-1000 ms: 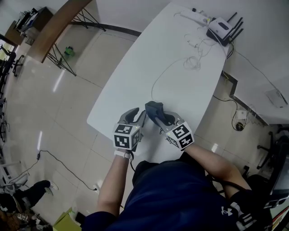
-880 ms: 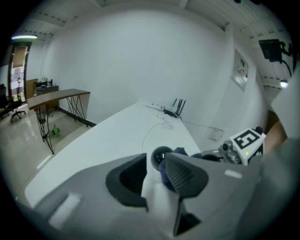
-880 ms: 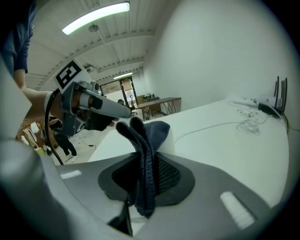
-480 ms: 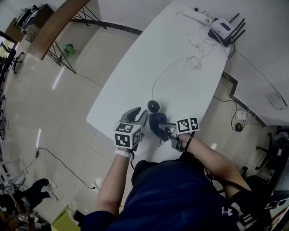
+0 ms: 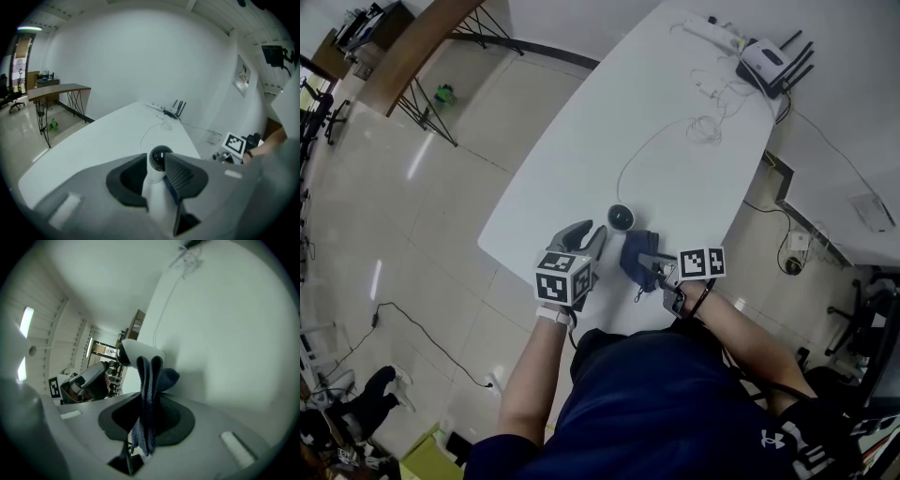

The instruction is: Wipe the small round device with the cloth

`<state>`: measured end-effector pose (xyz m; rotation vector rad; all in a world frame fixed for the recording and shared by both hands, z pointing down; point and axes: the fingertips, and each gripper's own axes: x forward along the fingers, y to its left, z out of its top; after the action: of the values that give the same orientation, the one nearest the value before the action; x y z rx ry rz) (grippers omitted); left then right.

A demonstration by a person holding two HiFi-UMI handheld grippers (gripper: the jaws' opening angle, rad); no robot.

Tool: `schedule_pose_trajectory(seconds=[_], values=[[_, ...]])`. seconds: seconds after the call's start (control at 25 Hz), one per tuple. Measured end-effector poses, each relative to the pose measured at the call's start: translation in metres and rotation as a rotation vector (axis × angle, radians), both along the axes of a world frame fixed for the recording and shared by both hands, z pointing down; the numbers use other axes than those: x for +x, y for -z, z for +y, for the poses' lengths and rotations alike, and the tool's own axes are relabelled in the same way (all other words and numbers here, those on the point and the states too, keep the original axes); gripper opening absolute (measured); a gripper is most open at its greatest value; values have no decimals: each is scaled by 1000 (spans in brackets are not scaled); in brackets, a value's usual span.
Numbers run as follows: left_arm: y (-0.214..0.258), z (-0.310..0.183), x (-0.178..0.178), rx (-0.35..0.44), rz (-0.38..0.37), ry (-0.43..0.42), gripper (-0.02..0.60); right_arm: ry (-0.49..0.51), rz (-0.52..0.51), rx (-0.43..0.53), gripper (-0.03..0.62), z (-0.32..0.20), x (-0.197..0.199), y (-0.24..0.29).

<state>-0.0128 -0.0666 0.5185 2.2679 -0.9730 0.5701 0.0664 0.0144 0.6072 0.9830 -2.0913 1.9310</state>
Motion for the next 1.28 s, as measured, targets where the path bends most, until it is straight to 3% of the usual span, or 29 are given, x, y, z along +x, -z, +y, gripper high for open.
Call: schedule_pose_trajectory(seconds=[0.12, 0.24, 0.4, 0.52, 0.6, 0.76, 1.08, 1.16, 1.28], values=[[-1, 0, -5, 3, 9, 13, 118, -7, 189, 256, 81, -31, 21, 50], [-1, 0, -10, 2, 19, 33, 118, 64, 472, 581, 81, -61, 30, 99], [3, -2, -29, 15, 50, 94, 117, 326, 959, 966, 81, -84, 5, 135], [9, -7, -52, 29, 61, 152, 117, 526, 1139, 1052, 80, -77, -25, 123], [11, -7, -68, 37, 61, 181, 115, 600, 1168, 1058, 81, -66, -44, 113], [10, -2, -97, 39, 86, 255, 115, 680, 1100, 1005, 81, -49, -76, 83], [-3, 16, -102, 5, 109, 271, 112, 874, 1170, 910, 81, -35, -73, -6], [-6, 17, -100, -2, 115, 271, 112, 861, 1102, 884, 81, -24, -68, -3], [-8, 15, -94, -7, 126, 266, 112, 751, 889, 886, 80, -14, -61, 33]])
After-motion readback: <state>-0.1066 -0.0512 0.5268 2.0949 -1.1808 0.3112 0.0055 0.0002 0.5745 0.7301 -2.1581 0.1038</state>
